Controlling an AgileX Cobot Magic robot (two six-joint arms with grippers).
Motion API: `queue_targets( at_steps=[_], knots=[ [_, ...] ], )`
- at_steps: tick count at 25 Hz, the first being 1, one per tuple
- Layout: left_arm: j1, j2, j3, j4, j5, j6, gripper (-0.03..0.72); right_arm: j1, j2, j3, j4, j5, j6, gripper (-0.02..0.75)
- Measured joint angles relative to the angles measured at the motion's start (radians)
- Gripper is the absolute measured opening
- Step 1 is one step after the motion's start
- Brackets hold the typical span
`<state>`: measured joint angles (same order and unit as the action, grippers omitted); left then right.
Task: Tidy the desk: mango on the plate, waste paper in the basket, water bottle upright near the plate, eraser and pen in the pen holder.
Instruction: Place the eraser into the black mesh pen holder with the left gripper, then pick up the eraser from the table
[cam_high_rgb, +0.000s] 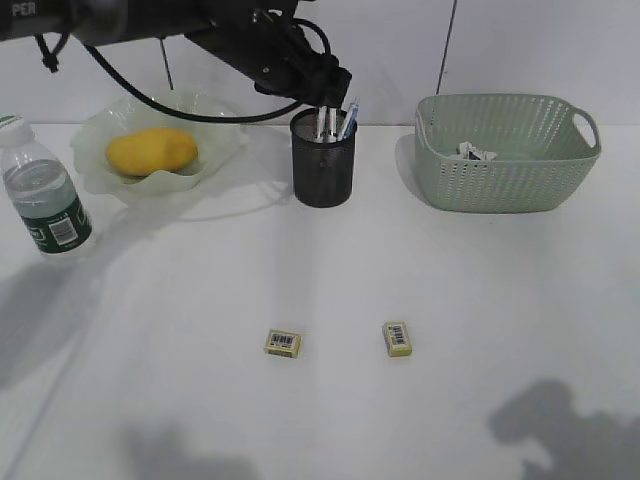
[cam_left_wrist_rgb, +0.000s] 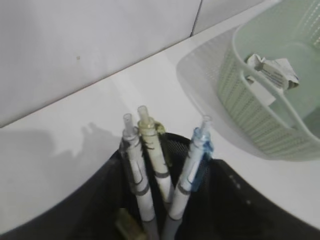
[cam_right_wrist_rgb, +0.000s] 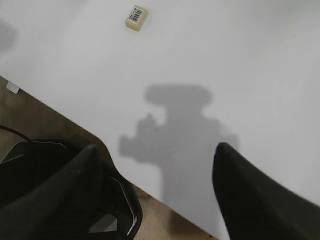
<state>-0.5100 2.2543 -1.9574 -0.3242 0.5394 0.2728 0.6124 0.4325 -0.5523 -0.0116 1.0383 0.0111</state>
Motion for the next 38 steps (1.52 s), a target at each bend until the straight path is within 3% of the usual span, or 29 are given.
queue_targets(
  at_steps=[5,15,21,31,38],
  knots=[
    [0.000,-0.076,0.000,0.052,0.122,0.000,0.432,0.000,0.000,0.000,0.000,0.000,0.000,0.550],
    [0.000,-0.290,0.000,0.236,0.625,-0.064,0.426,0.000,0.005,0.000,0.000,-0.007,0.000,0.550],
    [0.001,-0.411,0.022,0.313,0.673,-0.144,0.380,0.000,0.077,0.000,-0.006,-0.019,0.000,0.550],
    [0.003,-0.667,0.342,0.315,0.678,-0.170,0.375,0.000,0.366,-0.029,-0.009,-0.076,0.000,0.550],
    [0.003,-0.875,0.581,0.311,0.672,-0.203,0.372,0.000,0.575,-0.134,-0.004,-0.114,0.001,0.549]
  ],
)
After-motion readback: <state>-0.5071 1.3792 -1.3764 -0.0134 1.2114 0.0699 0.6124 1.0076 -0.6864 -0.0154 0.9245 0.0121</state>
